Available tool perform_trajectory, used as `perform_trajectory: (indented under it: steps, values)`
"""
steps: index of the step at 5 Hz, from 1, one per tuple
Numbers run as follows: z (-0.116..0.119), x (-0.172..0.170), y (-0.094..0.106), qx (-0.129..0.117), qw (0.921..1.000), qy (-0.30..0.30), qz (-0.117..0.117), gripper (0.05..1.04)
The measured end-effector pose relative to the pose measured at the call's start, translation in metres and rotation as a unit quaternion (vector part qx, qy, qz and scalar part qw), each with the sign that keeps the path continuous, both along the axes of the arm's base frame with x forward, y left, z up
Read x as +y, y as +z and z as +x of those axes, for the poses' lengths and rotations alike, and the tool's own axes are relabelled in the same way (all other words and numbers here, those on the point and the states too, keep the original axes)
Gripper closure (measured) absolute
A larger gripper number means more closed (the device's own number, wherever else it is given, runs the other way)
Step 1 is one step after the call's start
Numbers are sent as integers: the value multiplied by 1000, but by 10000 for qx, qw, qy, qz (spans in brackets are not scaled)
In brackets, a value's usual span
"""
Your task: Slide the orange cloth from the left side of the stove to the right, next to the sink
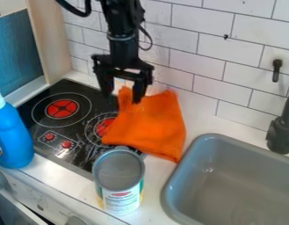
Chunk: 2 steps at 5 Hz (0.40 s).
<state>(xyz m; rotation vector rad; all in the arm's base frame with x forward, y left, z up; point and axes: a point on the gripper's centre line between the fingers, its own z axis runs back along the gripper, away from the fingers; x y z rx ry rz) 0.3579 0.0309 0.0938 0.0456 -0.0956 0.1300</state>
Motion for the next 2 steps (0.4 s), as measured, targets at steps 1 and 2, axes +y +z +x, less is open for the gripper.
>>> perform_trajectory:
  steps: [1, 2]
  values:
    - [-5, 2, 5, 214, 9997, -135, -23, 83]
    - [-14, 2, 22, 175, 9995, -265, -6, 83]
